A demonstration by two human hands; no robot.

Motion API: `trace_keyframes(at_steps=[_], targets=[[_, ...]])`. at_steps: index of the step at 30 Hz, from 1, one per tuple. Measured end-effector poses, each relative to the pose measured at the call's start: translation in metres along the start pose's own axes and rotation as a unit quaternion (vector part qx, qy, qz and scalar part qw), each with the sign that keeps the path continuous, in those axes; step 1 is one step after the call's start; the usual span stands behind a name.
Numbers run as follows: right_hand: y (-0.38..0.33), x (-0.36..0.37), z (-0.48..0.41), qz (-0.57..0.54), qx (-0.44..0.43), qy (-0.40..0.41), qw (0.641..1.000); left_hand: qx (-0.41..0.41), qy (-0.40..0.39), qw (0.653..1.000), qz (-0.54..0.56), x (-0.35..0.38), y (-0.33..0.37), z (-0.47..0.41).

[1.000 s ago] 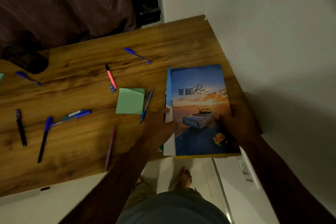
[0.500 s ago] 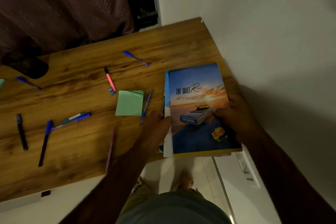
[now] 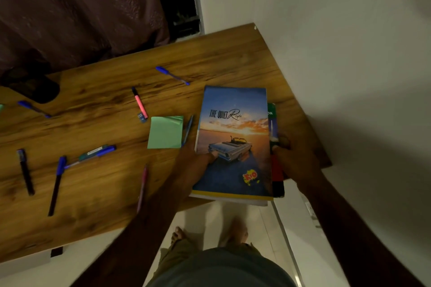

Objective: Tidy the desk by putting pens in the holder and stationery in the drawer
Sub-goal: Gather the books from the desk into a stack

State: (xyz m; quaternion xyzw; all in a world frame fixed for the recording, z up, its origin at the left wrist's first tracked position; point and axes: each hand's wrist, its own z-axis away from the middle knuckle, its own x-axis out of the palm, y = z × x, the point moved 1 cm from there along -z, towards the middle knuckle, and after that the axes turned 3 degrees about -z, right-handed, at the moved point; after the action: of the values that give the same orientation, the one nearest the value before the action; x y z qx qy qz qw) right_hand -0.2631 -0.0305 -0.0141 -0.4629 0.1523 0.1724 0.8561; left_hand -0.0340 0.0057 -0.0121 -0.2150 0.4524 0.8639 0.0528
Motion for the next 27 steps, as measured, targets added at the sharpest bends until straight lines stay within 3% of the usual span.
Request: trace_keyframes(at_steps=[4,13,19,27], targets=[[-0.003,0.004,0.012,0.081,0.007,0.012,0.997,-0.008,0.008,1.0,0.016,-0.005,0.0,0.0],[0.005,0.004,0.014,-0.09,0.072,-0.005,0.993,-0.038,0.022,0.997,0.062,-0.02,-0.014,-0.008],[0.009,0.002,0.018,-0.135,0.092,-0.008,0.987,-0.048,0.011,0.997,0.063,-0.022,-0.032,-0.014],[-0.012,0.005,0.021,-0.156,0.09,0.017,0.983,-0.004,-0.03,0.997,0.077,-0.017,-0.033,-0.006]])
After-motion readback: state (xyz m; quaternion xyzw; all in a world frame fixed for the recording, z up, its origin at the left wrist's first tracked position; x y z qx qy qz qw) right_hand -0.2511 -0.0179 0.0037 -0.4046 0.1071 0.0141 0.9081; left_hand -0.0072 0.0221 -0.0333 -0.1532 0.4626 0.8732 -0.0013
